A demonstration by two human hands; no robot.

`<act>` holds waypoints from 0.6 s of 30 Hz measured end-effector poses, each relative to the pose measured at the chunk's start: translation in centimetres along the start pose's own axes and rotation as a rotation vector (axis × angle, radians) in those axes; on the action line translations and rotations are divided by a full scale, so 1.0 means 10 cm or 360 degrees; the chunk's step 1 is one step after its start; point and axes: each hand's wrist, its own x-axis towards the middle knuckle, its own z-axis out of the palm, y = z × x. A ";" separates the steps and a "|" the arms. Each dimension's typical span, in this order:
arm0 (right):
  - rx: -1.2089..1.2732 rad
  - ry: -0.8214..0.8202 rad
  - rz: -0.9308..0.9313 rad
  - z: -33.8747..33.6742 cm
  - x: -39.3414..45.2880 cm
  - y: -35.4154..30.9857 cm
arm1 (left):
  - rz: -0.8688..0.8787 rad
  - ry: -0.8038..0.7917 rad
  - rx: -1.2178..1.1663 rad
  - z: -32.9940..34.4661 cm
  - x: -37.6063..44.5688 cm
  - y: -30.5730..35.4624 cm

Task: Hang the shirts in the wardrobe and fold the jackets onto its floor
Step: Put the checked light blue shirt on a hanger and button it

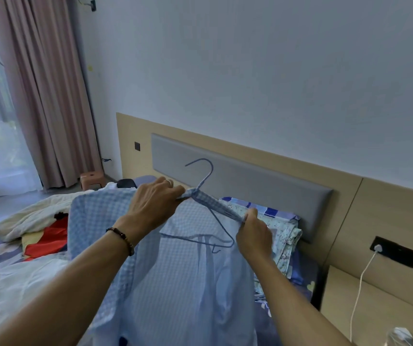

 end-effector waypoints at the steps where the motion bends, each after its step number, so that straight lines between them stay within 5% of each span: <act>1: -0.0012 -0.0050 0.0024 0.04 -0.01 0.00 | -0.0012 0.0009 0.0030 0.00 -0.01 0.00; 8: 0.0248 -0.0321 0.0283 0.07 0.02 0.04 | -0.0239 -0.0021 0.0166 -0.04 -0.09 -0.09; 13: 0.1386 -0.0548 0.0537 -0.14 0.17 -0.33 | -0.0452 -0.0060 0.0159 0.06 -0.18 -0.17; 16: 0.1882 -0.1011 0.0280 -0.38 0.16 -0.46 | -0.0565 0.0018 0.0114 0.06 -0.22 -0.24; 18: 0.1685 -0.1349 -0.0026 -0.51 0.08 -0.50 | -0.0645 0.0076 0.0088 0.03 -0.22 -0.28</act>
